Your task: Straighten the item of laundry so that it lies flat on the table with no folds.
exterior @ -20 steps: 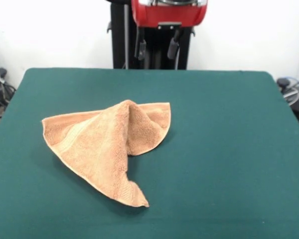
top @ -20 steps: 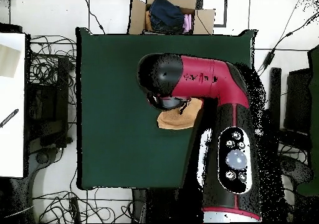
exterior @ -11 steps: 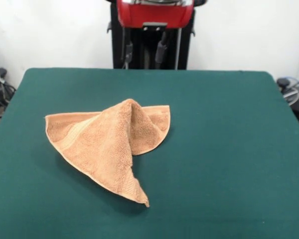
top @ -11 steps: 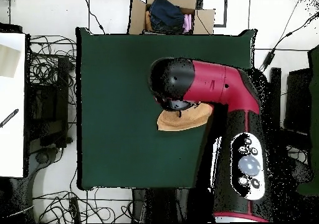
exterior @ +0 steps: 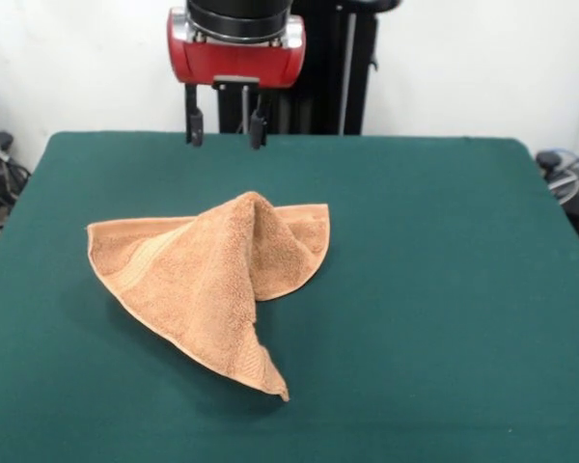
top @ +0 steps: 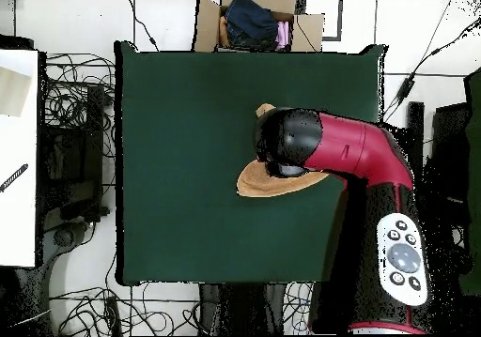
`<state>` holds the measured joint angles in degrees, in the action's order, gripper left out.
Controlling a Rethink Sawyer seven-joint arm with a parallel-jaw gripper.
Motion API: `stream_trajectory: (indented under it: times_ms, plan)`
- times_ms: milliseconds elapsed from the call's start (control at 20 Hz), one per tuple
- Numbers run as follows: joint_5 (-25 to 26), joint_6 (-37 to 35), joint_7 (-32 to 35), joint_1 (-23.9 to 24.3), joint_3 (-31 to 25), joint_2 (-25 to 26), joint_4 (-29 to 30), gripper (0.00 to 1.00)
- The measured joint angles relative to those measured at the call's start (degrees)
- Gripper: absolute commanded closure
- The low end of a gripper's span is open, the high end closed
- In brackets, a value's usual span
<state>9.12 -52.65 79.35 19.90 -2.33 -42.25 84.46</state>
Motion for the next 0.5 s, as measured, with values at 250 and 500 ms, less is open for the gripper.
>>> stream_trajectory:
  times_ms: [250, 500]
  plan:
    - [0.0, 0.0, 0.0, 0.1, 0.0, 0.0, 0.4, 0.0]
    - [0.0, 0.2, 0.0, 0.1, 0.0, 0.1, 1.4, 0.0]
